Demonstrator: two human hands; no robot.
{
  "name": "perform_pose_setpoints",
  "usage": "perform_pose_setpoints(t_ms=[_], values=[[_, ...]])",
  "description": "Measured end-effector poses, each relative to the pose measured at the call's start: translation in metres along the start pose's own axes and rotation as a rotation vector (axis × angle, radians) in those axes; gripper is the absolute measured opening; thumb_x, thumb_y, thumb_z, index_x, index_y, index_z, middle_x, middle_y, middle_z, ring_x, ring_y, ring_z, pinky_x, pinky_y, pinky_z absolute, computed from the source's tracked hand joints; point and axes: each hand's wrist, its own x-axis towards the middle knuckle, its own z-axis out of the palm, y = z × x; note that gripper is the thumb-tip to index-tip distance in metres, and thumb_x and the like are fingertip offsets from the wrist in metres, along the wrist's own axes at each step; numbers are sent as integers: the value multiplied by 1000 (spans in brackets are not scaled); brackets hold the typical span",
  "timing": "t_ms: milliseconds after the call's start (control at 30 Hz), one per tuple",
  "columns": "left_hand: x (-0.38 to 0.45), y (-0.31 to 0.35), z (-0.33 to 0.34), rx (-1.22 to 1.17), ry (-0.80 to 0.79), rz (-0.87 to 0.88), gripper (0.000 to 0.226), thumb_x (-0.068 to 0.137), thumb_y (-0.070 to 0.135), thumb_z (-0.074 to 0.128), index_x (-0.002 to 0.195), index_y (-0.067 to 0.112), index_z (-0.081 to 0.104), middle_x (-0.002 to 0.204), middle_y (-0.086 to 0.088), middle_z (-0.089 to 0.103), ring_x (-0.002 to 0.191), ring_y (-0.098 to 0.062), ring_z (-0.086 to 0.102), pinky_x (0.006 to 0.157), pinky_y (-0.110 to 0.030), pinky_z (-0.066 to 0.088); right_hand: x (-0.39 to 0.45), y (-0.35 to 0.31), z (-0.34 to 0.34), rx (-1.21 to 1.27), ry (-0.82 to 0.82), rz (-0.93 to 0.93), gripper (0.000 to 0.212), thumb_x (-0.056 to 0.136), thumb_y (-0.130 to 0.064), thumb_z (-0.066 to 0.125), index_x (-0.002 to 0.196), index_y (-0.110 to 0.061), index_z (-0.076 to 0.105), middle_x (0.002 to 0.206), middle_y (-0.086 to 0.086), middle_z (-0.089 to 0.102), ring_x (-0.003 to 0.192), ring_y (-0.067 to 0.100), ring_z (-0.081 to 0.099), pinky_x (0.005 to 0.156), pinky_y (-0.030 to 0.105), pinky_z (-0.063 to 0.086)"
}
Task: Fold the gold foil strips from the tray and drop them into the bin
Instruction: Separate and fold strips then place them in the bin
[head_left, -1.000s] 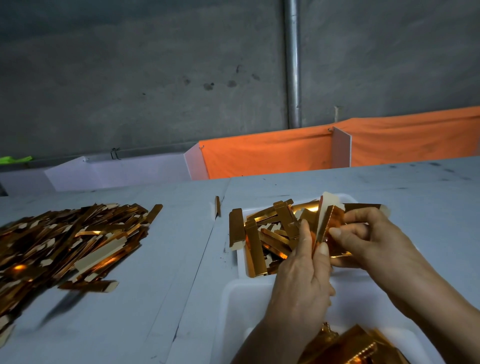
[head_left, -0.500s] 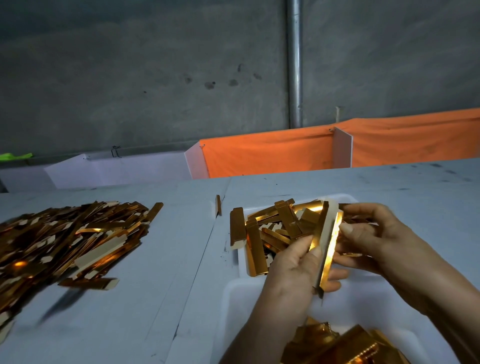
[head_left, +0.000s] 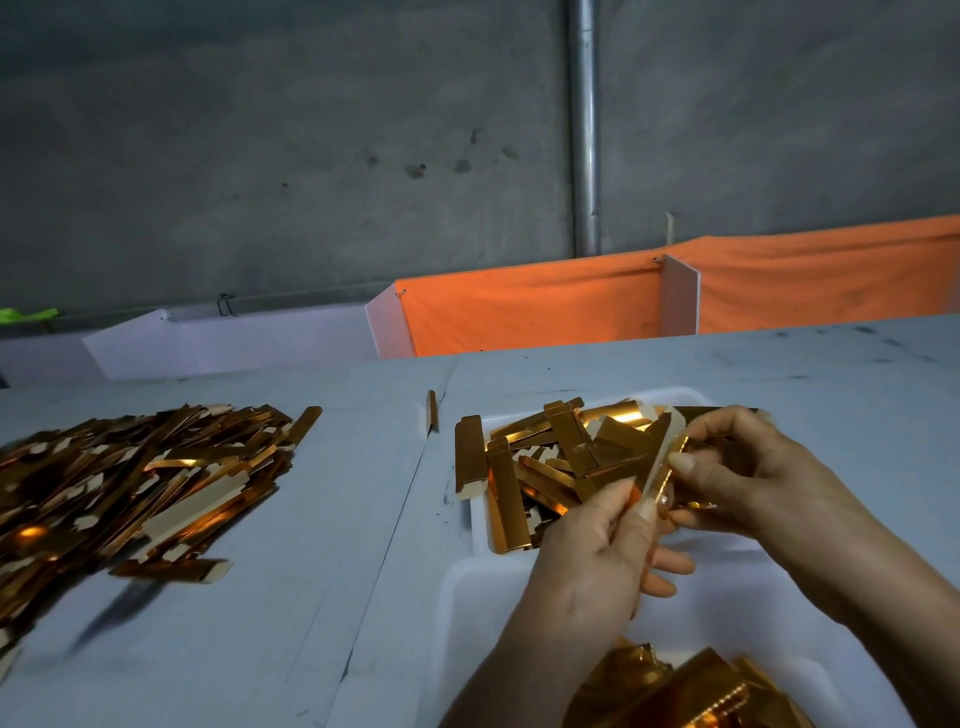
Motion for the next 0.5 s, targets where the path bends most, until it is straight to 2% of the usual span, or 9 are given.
perform_pose_setpoints(t_ms=[67,133,267,333,400,500], values=[[-1,2,1,15,-19,11,21,101,38,34,109,41,54,98,10,72,84,-6,69,86,-33,55,1,2,-1,-6,1,-1,6,88,-7,61,92,-11,61,74,17,65,67,24,70,60,25,58],[-2,4,2,3,-36,8,26,102,36,33,119,35,53,100,10,71,85,-8,69,86,-31,55,2,6,-2,-37,1,-6,5,89,-6,60,88,-11,62,75,12,66,73,24,69,65,26,55],[-2,4,3,6,-69,-12,28,103,32,33,120,26,54,106,7,70,86,-9,69,83,-28,56,4,9,-2,-70,-16,14,9,90,-6,60,85,-12,64,67,-1,67,73,16,68,69,25,49],[-2,3,2,-2,-79,-23,26,102,31,35,118,25,54,105,8,70,85,-9,69,83,-29,55,4,10,-1,-44,5,40,8,90,-7,59,86,-12,65,66,0,66,76,20,68,72,27,51],[-1,3,1,-32,-85,-48,23,102,30,39,117,27,55,103,10,71,87,-10,69,87,-35,55,4,12,0,-28,39,54,7,90,-9,59,87,-12,65,75,6,67,81,24,67,77,32,53],[0,1,0,-132,-73,-75,18,100,21,44,110,30,57,104,6,71,91,-13,70,86,-36,55,3,12,5,-49,78,42,6,90,-11,61,87,-15,64,80,9,68,77,21,68,68,27,53]])
